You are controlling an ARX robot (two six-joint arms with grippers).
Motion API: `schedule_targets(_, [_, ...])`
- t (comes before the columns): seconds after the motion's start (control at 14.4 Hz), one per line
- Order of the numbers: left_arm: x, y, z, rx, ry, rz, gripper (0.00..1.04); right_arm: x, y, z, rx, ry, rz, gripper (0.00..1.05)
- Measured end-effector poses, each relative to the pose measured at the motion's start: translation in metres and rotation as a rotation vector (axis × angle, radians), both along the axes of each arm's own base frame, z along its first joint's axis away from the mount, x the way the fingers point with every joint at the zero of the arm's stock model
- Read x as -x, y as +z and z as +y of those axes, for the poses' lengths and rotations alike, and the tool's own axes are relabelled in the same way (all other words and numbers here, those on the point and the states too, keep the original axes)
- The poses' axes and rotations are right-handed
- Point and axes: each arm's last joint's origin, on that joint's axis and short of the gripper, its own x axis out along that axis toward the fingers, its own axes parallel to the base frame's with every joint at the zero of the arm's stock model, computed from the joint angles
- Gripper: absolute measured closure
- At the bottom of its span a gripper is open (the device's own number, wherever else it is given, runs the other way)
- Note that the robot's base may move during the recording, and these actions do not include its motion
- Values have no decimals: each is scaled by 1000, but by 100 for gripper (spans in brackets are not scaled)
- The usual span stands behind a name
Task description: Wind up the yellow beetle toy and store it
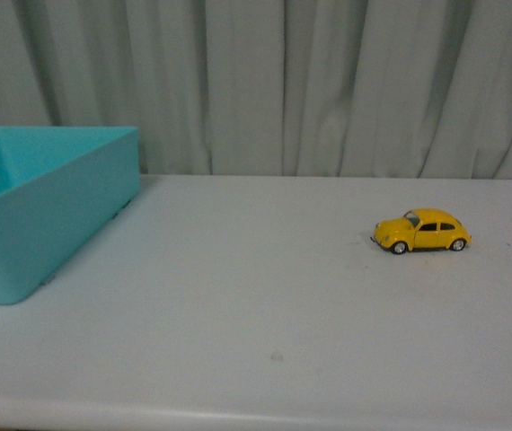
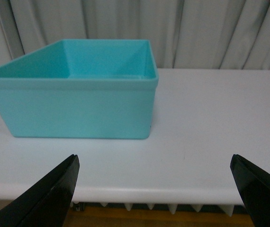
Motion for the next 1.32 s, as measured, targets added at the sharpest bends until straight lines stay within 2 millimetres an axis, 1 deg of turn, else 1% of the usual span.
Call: schedule_targets(1.32, [0,0,0,0,-1,-1,7,0,0,0,-2,0,0,7])
